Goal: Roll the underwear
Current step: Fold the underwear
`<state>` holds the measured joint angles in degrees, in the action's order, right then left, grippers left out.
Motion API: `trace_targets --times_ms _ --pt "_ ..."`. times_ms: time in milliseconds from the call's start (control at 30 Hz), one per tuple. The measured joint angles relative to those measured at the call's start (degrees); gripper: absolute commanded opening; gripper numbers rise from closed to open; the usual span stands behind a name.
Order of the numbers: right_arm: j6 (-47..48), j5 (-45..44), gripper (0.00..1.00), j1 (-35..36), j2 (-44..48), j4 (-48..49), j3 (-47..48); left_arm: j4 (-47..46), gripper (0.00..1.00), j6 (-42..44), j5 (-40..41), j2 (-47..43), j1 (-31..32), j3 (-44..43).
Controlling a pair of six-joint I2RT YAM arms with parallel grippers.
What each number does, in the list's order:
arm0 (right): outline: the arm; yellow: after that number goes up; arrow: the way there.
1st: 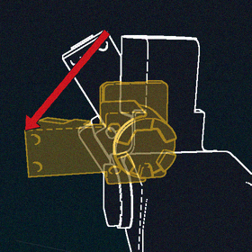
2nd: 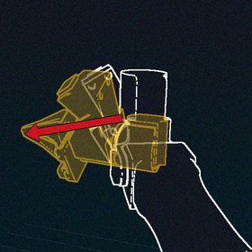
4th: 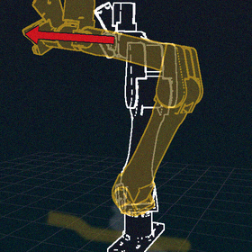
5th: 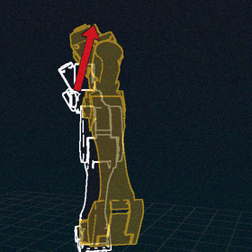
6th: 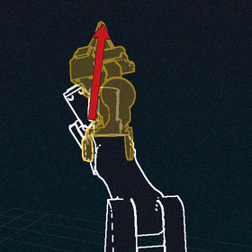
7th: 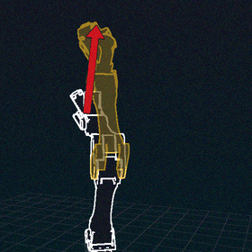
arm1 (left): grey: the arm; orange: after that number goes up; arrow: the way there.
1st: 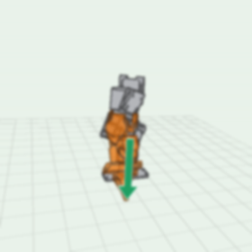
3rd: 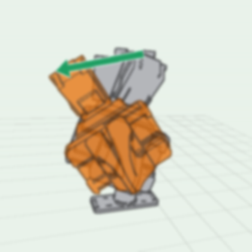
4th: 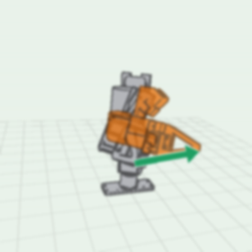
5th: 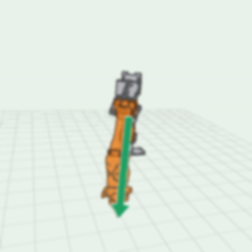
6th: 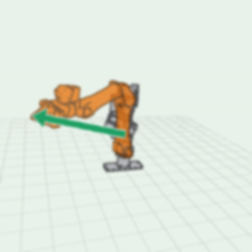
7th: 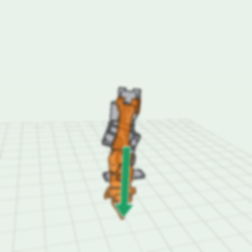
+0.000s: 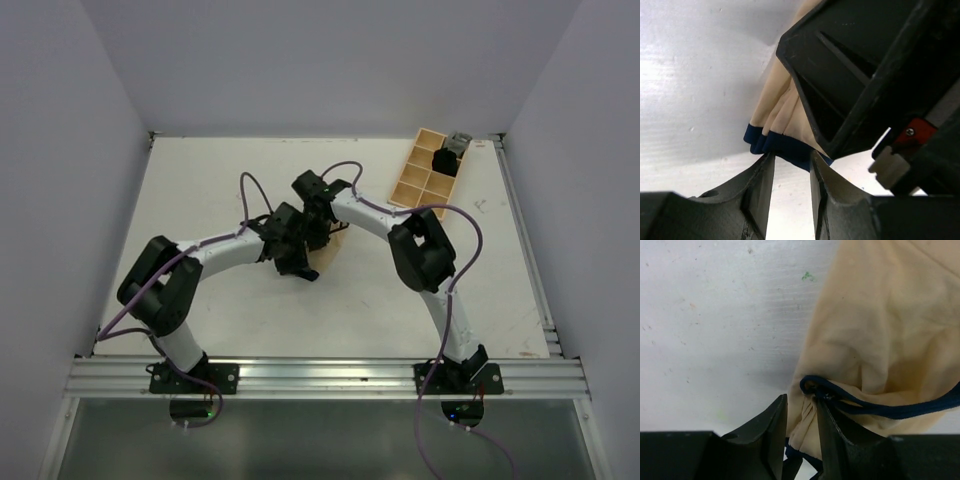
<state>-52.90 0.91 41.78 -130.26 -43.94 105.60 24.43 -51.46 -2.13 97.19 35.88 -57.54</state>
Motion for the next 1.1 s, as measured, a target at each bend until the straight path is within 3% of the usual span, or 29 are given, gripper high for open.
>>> trace_targets --times_ms 567,900,1100 --pt "-0.9 0.2 0.39 -1.9 0.5 1.3 -1.0 -1.4 0.35 0.0 2.4 2.2 0.6 -1.2" --pt "0.3 3.5 0.4 -6.8 4.8 1.2 -1.6 1.0 0.34 -1.0 3.1 3.2 0.2 -1.4" --pt "1.7 5.0 0.32 -8.0 6.7 1.5 -2.8 1.9 0.34 -1.1 3.1 3.6 0.2 -2.1"
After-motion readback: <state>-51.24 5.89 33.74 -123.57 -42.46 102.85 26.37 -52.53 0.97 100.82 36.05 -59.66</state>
